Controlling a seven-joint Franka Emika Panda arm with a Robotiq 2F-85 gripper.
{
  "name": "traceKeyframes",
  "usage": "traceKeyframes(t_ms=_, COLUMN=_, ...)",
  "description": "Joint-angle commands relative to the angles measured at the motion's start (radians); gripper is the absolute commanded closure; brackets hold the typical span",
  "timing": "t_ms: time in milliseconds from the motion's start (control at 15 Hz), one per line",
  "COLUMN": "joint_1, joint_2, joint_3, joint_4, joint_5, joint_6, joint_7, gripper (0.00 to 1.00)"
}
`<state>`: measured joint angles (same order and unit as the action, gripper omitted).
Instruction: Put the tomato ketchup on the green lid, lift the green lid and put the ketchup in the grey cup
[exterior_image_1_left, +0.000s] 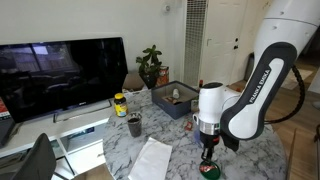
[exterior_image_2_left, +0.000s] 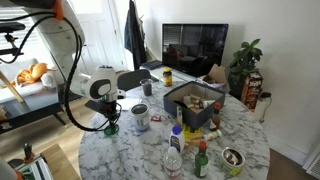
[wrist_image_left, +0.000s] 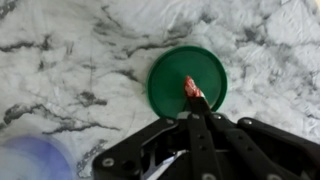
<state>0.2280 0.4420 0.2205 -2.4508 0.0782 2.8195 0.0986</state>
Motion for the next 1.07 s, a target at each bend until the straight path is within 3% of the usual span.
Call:
traceKeyframes(t_ms=0, joint_1=-0.003, joint_2=-0.016, joint_3=0.012, joint_4=-0.025, joint_5=0.014, joint_6=0.007, joint_7=0.002, gripper=0.68)
traceKeyframes(t_ms=600, joint_1=-0.045, joint_2=-0.065, joint_3=0.013, joint_4=-0.148, joint_5=0.077, joint_6=0.079, joint_7=0.035, gripper=0.02)
traceKeyframes(t_ms=1000, joint_1=-0.074, joint_2=-0.035, joint_3=-0.006, joint_4=-0.185, joint_5=0.137, joint_6=0.197, joint_7=0.086, gripper=0.0)
